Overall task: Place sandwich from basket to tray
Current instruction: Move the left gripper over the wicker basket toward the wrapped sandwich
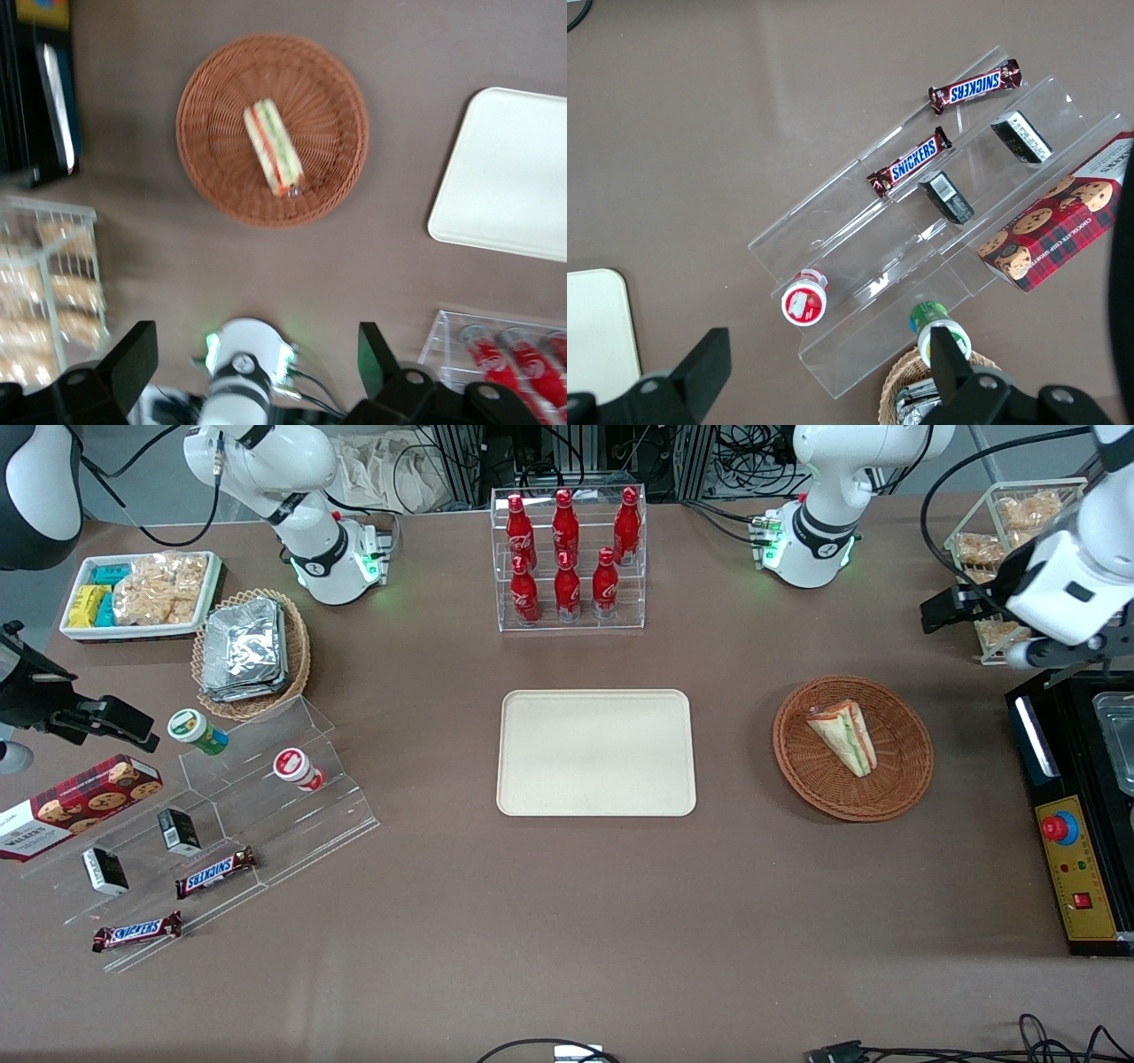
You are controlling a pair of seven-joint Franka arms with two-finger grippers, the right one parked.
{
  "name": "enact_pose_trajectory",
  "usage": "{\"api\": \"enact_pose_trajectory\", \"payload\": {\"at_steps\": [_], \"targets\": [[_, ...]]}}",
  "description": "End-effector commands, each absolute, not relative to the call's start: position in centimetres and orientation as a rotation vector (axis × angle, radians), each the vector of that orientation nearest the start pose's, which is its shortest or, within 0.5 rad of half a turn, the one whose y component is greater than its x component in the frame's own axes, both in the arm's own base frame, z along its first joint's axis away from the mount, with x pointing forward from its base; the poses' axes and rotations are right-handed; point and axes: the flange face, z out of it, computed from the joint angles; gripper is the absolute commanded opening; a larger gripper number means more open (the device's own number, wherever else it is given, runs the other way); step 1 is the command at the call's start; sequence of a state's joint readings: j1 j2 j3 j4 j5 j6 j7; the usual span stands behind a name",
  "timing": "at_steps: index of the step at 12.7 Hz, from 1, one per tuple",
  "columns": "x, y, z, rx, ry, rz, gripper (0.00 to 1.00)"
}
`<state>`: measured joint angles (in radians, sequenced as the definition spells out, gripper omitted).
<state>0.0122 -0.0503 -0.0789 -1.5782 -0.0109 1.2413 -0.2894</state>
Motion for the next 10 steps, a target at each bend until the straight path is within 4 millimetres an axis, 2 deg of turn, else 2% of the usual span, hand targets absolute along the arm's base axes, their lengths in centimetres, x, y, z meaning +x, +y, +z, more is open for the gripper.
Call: {"api": "enact_pose_trajectory", "payload": {"at_steps": [1, 4, 6, 7, 10], "targets": [[48.0, -1.8, 63.8, -3.028, -0.637, 0.486, 1.00], [47.1, -1.0, 63.5, -2.996, -0.714, 0.494, 1.00], [47.5, -1.0, 61.7, -2.979, -0.715, 0.522, 1.00], [47.7, -0.9, 60.1, -2.978, -0.717, 0.517, 1.00], [48.2, -0.8, 53.1, -2.931, -0.694, 0.540, 0.99]]}}
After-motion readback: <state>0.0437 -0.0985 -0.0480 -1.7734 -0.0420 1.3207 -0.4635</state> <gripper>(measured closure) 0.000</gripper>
